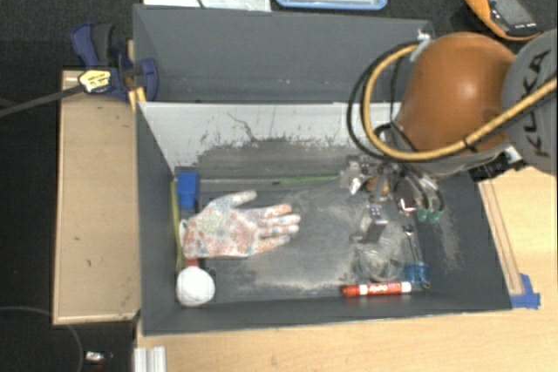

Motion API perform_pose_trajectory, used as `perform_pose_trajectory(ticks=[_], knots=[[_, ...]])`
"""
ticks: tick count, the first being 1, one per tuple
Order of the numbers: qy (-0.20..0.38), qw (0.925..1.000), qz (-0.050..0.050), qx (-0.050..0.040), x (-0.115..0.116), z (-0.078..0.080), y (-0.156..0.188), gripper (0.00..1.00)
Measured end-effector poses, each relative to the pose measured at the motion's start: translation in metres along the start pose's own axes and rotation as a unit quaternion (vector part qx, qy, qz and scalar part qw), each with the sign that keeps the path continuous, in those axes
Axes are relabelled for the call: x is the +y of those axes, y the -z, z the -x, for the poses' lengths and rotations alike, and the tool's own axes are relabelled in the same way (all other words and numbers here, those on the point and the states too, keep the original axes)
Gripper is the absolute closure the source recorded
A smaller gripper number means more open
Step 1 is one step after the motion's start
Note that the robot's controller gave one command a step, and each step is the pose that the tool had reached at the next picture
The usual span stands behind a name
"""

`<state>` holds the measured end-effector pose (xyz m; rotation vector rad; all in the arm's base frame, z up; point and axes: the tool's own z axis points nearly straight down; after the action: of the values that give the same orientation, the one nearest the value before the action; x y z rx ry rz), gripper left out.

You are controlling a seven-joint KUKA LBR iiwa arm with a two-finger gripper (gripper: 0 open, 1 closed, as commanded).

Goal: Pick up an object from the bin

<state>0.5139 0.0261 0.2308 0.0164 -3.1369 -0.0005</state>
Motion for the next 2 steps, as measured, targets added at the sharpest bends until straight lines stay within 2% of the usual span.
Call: perform_pose_trajectory(ticks=[1,2], knots=[[0.0,1.0,0.0,-0.0039,0.0,0.002,0.003,0.0],[0.055,0.9985,0.0,-0.0057,0.077,0.013,-0.061,0.0]])
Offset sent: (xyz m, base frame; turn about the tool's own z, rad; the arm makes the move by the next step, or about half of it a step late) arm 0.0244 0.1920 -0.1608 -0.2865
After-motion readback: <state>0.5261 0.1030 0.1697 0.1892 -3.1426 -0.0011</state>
